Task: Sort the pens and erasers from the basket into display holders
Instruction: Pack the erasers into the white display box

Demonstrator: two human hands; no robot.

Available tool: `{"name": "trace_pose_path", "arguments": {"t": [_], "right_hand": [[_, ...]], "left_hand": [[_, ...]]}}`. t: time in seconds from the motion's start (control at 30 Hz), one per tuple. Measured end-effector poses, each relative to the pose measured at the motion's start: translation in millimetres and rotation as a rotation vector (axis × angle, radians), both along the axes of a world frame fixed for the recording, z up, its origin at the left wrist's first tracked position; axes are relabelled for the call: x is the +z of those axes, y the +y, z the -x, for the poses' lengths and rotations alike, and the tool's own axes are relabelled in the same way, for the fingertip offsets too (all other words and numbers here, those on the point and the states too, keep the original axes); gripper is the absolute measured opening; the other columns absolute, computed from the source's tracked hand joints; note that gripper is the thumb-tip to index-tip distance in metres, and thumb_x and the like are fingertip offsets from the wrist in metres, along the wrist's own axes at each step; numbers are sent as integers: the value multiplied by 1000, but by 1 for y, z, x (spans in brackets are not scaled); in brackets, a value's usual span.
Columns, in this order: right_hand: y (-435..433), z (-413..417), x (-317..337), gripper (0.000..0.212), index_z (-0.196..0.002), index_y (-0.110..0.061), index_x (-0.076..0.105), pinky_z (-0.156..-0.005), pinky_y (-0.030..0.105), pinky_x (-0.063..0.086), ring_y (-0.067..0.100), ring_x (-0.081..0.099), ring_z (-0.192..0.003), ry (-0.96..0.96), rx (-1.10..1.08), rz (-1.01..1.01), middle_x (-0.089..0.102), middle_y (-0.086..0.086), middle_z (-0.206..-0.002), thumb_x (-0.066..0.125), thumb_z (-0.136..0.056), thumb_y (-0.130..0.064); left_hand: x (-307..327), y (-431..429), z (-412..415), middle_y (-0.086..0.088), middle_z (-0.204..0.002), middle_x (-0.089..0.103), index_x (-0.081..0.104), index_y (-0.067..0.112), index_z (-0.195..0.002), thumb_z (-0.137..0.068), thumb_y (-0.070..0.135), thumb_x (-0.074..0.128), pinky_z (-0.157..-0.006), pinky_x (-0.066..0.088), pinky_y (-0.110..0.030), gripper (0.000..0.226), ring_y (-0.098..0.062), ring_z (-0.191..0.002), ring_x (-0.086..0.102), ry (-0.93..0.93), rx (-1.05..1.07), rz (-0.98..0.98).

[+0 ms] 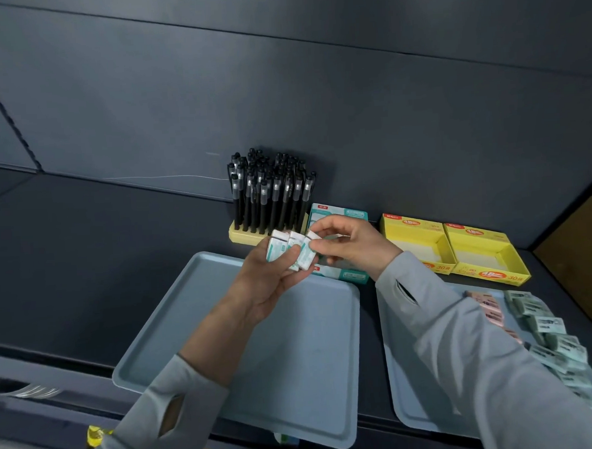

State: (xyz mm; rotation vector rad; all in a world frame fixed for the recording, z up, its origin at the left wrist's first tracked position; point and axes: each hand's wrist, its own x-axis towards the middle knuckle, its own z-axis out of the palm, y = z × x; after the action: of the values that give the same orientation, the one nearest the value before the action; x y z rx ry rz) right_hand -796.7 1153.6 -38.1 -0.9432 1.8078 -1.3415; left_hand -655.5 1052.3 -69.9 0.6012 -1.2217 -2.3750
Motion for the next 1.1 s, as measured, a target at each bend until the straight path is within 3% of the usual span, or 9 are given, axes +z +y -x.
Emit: {"name": "trace_pose_path", "arguments": {"t": [0.2, 0.37, 0.47, 0.57, 0.73, 0.87, 0.93, 1.0, 1.1], "right_hand": [[4, 13, -1, 16, -93, -11, 68, -59, 18, 52, 7, 57, -51, 107, -170, 66, 61, 4, -74, 66, -86, 4], [7, 19, -19, 15, -96, -3, 69, -73, 30, 60, 16, 66, -66, 133, -200, -128, 59, 9, -86, 73, -81, 0], [7, 16, -21, 18, -87, -13, 70, -72, 26, 58, 10, 63, -66, 410, -177, -212, 63, -3, -79, 82, -75, -11], [5, 14, -21, 15, -79, -21, 69, -76, 26, 53, 10, 62, -77, 675, -137, -275, 69, -7, -87, 82, -74, -22], [-2, 10, -22, 7, -77, -19, 71, -76, 22, 47, 8, 58, -78, 804, -96, -263, 66, -10, -80, 77, -79, -23], [-5, 13, -18, 7, -83, -19, 75, -76, 21, 49, 6, 60, -78, 779, -118, -235, 68, -13, -81, 75, -82, -26], [-7, 10, -14, 11, -87, -20, 75, -70, 15, 47, 3, 62, -75, 592, -183, -113, 69, -14, -79, 70, -87, -30], [-10, 5, -9, 10, -85, -20, 73, -62, 20, 48, 3, 60, -65, 297, -163, -17, 67, -13, -72, 68, -89, -28], [-10, 5, -5, 6, -83, -12, 72, -51, 22, 47, 5, 53, -52, 197, -84, -6, 63, -4, -64, 73, -85, -18]], "left_hand": [[3, -6, 1, -22, -115, 65, 53, -2, -119, -102, 16, 46, -74, 60, -32, 26, -26, -94, 69, -91, 118, -106], [7, -16, -4, -23, -110, 64, 54, 0, -103, -104, 15, 35, -77, 57, -39, 25, -34, -98, 67, -114, 197, -237], [5, -16, -5, -21, -109, 65, 53, -1, -109, -105, 14, 36, -75, 59, -37, 23, -31, -95, 69, -102, 166, -186], [0, -15, -4, -19, -112, 66, 54, -5, -117, -102, 6, 42, -72, 60, -30, 22, -26, -92, 72, -77, 119, -101], [-2, -12, -4, -11, -104, 71, 61, 1, -112, -97, 2, 50, -76, 59, -27, 18, -20, -94, 70, -70, 74, -5], [-1, -10, -1, -3, -103, 72, 65, 11, -110, -97, 7, 53, -73, 51, -21, 18, -10, -86, 66, -150, 13, 143], [0, -7, 3, -6, -103, 70, 63, 8, -113, -96, 6, 54, -69, 50, -19, 19, -11, -85, 64, -159, -5, 182], [0, -4, 7, -9, -101, 66, 60, 4, -116, -95, 4, 56, -68, 52, -19, 22, -15, -88, 60, -169, -17, 226], [1, 3, 14, -9, -100, 64, 60, 3, -114, -93, 7, 59, -71, 55, -19, 20, -16, -90, 60, -210, -51, 282]]}}
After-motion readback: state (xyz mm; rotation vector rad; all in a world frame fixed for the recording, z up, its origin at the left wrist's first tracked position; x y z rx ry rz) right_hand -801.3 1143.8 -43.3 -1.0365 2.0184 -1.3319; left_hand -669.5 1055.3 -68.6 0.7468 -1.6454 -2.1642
